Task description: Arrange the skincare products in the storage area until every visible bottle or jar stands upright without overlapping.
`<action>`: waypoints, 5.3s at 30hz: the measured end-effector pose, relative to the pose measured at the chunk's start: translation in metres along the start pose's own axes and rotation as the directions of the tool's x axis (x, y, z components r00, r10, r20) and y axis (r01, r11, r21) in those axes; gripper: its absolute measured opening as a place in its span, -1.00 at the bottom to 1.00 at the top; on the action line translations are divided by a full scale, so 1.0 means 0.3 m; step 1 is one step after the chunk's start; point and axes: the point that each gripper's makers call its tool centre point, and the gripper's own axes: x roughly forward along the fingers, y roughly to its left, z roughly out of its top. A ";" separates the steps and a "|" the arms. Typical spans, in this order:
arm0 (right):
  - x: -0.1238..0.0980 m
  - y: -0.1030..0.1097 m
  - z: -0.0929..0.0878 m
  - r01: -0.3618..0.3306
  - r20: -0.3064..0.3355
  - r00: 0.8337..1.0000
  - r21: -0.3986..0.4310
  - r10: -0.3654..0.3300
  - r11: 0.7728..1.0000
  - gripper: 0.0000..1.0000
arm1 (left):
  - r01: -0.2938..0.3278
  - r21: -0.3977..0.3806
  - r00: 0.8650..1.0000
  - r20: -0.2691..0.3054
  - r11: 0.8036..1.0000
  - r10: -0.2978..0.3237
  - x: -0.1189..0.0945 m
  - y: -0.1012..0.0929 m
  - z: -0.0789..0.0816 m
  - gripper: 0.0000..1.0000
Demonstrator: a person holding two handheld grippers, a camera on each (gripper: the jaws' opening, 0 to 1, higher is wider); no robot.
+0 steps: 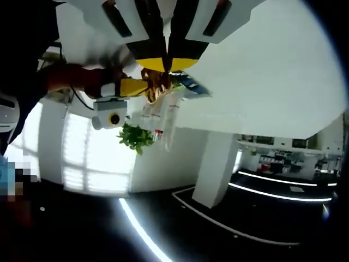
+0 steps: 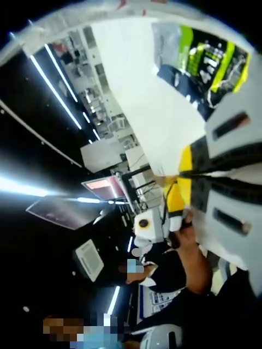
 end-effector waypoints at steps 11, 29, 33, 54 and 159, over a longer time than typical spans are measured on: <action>0.004 -0.043 0.003 0.055 0.002 0.998 0.039 -0.055 0.998 -1.00 | -0.024 -0.053 0.999 0.026 0.998 0.025 0.021 0.043 -0.010 -0.89; -0.002 -0.107 -0.005 0.159 0.014 0.986 0.159 -0.164 0.974 -1.00 | -0.021 -0.152 0.997 0.065 0.988 0.031 0.075 0.103 0.018 -0.98; 0.003 -0.118 -0.014 0.188 0.001 0.982 0.164 -0.191 0.968 -1.00 | -0.038 -0.158 0.997 0.054 0.987 0.047 0.089 0.125 0.016 -0.99; 0.031 -0.173 -0.097 0.313 -0.148 0.942 0.060 -0.301 0.948 -1.00 | -0.155 -0.133 0.988 -0.046 0.979 0.150 0.114 0.197 -0.031 -1.00; 0.049 -0.241 -0.142 0.326 -0.217 0.857 -0.475 -0.467 0.817 -1.00 | -0.213 0.299 0.941 -0.192 0.930 0.277 0.164 0.166 -0.128 -0.96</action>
